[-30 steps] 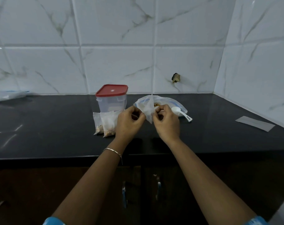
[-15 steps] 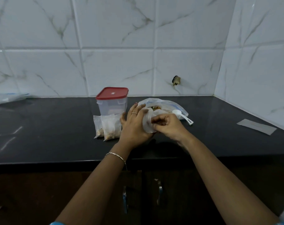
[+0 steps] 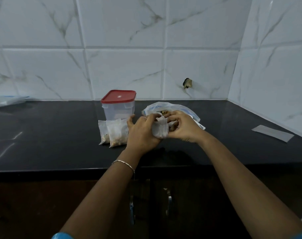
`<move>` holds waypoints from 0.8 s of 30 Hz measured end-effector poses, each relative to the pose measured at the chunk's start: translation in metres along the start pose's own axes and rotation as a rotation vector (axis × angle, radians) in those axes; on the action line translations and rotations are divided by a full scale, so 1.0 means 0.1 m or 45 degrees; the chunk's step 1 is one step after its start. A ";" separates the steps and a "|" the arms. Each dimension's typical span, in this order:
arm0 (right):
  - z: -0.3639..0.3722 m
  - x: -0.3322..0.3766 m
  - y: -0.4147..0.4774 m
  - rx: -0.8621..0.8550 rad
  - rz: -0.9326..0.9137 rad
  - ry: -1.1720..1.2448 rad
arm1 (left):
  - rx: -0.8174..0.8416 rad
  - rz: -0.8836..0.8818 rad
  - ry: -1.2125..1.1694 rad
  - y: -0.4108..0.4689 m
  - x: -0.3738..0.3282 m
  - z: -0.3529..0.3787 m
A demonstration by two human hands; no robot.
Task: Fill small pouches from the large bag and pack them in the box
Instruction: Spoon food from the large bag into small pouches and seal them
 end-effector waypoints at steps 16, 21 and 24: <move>-0.68 -0.83 -0.22 -0.801 0.524 -0.302 | 0.189 -0.396 -0.236 0.15 0.11 0.08; -0.70 -1.06 -0.27 -0.471 0.725 -0.679 | 0.197 -0.819 -0.765 0.43 0.19 0.28; -0.68 -1.06 -0.21 -0.447 0.704 -0.718 | 0.202 -1.003 -0.898 0.52 0.27 0.49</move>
Point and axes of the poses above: each hand's wrist, its own y-axis towards the middle knuckle, its own z-axis out of the palm, x = y × z, the point moved 4 cm from there along y, towards the middle knuckle, and after that the axes turned 8 degrees about y, right-handed, at the moved point
